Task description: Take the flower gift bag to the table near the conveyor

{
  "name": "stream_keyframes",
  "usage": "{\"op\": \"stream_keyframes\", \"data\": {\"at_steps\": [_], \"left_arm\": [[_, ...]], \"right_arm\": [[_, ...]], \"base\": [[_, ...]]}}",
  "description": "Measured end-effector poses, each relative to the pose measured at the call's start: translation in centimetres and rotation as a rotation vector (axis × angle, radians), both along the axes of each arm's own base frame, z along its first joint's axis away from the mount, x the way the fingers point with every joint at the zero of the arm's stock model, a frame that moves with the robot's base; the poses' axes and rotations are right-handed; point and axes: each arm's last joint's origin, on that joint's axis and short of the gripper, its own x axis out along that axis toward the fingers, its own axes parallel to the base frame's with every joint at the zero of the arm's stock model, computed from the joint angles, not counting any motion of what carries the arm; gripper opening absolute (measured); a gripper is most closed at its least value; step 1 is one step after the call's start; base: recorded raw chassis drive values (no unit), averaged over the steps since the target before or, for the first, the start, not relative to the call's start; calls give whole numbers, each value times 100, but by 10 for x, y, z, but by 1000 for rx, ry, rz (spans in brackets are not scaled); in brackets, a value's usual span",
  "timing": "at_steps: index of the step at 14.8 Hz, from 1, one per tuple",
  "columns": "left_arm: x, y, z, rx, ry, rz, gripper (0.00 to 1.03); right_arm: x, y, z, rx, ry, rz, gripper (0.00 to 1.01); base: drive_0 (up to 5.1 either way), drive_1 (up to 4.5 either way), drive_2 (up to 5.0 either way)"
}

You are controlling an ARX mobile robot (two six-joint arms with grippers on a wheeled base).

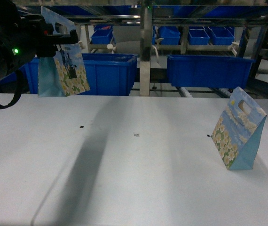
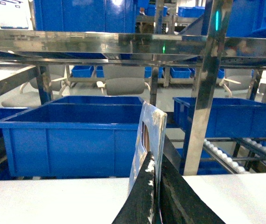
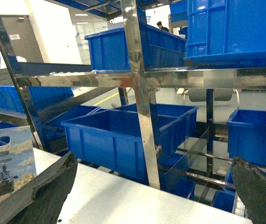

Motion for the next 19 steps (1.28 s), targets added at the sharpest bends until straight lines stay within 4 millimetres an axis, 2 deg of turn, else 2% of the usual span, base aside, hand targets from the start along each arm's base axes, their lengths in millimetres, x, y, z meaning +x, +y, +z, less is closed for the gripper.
{"op": "stream_keyframes", "data": {"at_steps": [1,3,7,8,10,12,15,19], "left_arm": [[9,6,-9,3,19,22,2],[12,4,-19,38,34,3,2],[47,3,-56,122,119,-30,2],[59,3,-56,144,99,-32,2],[69,5,-45,144,56,-22,2],[64,11,-52,135,61,-1,2],[38,29,-87,106,162,57,2],[22,38,-106,51,216,96,2]], "right_arm": [[0,0,0,0,0,0,98],[0,0,0,0,0,-1,98],[0,0,0,0,1,-1,98],[0,0,0,0,0,0,98],[0,0,0,0,0,-1,98],[0,0,0,0,0,-1,98],[0,0,0,0,-1,0,98],[0,0,0,0,0,-1,98]], "base": [[0,0,0],[0,0,0],[0,0,0],[0,0,0],[0,0,0],[0,0,0],[0,0,0],[0,0,0]]}}
